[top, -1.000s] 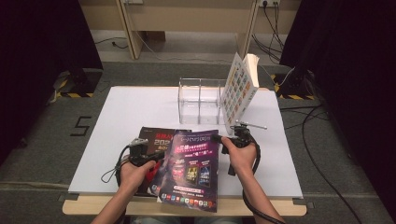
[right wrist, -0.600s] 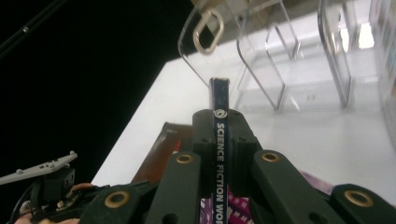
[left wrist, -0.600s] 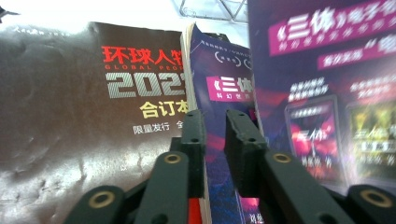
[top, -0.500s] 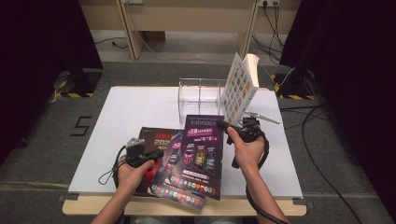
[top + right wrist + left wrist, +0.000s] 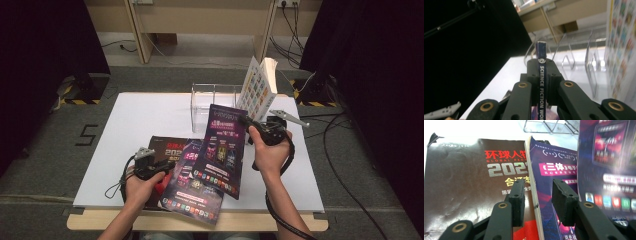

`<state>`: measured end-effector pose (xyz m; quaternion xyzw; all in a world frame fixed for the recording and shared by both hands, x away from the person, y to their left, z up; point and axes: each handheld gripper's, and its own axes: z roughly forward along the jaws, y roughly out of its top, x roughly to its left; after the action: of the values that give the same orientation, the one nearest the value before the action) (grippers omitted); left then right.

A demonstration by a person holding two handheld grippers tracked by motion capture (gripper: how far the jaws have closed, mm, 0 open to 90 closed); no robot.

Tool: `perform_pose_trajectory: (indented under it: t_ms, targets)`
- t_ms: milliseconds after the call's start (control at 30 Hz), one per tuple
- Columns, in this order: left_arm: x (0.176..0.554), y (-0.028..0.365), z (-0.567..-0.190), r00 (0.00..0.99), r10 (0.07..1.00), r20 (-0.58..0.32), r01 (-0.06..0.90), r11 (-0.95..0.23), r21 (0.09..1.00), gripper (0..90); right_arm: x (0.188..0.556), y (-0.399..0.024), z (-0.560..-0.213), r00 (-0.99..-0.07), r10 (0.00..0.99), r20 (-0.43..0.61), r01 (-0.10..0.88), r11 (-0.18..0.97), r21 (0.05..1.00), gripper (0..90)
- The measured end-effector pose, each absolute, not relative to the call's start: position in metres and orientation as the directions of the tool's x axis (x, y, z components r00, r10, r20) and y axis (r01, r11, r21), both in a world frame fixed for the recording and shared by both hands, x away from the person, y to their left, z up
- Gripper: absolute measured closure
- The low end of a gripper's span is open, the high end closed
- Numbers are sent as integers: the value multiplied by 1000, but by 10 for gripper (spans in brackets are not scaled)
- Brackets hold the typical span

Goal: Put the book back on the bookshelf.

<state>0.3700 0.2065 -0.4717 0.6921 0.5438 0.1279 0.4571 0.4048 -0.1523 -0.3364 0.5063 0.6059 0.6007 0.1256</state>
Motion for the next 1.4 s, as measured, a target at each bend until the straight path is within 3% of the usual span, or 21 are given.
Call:
perform_pose_trajectory:
  t_ms: [567, 1400]
  targets:
    - [370, 207, -471, 364, 873, -323, 627, 27, 779, 528, 425, -158, -283, -436, 830, 348, 289, -237, 928, 845]
    - [370, 208, -472, 355, 873, -335, 631, 40, 774, 504, 492, -142, -251, -386, 869, 310, 222, -238, 945, 845]
